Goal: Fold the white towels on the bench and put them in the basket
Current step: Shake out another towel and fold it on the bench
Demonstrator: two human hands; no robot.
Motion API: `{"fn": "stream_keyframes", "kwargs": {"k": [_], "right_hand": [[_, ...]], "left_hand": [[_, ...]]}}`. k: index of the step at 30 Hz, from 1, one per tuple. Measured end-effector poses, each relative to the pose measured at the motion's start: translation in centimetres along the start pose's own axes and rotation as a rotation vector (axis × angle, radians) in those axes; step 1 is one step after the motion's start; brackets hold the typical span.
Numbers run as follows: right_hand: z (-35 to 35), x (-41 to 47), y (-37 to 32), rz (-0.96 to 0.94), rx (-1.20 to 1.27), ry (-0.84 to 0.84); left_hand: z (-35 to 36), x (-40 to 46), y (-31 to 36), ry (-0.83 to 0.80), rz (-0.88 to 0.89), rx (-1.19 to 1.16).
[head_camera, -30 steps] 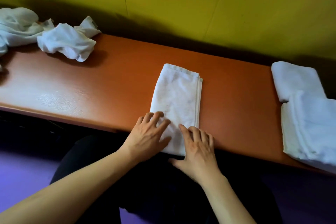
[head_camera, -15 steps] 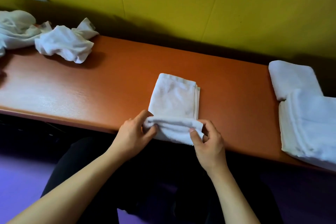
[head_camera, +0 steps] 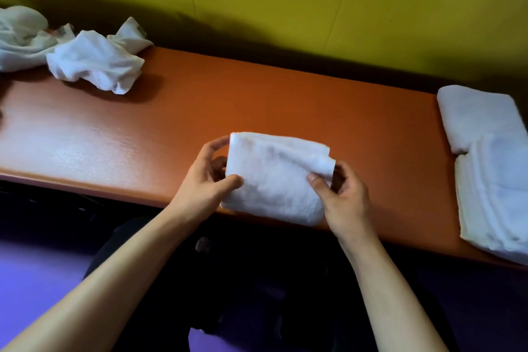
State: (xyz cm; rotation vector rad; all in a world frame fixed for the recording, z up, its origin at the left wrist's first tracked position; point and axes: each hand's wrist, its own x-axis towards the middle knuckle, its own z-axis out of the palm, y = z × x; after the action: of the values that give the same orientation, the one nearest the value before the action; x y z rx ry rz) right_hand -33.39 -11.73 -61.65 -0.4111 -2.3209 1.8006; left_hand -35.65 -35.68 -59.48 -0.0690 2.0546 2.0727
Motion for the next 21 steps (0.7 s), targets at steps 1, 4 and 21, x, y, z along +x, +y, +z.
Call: {"fn": "stream_keyframes", "kwargs": {"k": [1, 4, 21], "right_hand": [[0.4, 0.8, -0.2, -0.02, -0.028, 0.024], [1.9, 3.1, -0.6, -0.044, -0.115, 0.073], [2.7, 0.4, 1.6, 0.468, -0.261, 0.014]], "left_hand": [[0.0, 0.9, -0.3, 0.06, 0.009, 0.068], [0.0, 3.7, -1.0, 0.189, 0.014, 0.294], [1.0, 3.2, -2.4, 0.247, -0.179, 0.653]]}}
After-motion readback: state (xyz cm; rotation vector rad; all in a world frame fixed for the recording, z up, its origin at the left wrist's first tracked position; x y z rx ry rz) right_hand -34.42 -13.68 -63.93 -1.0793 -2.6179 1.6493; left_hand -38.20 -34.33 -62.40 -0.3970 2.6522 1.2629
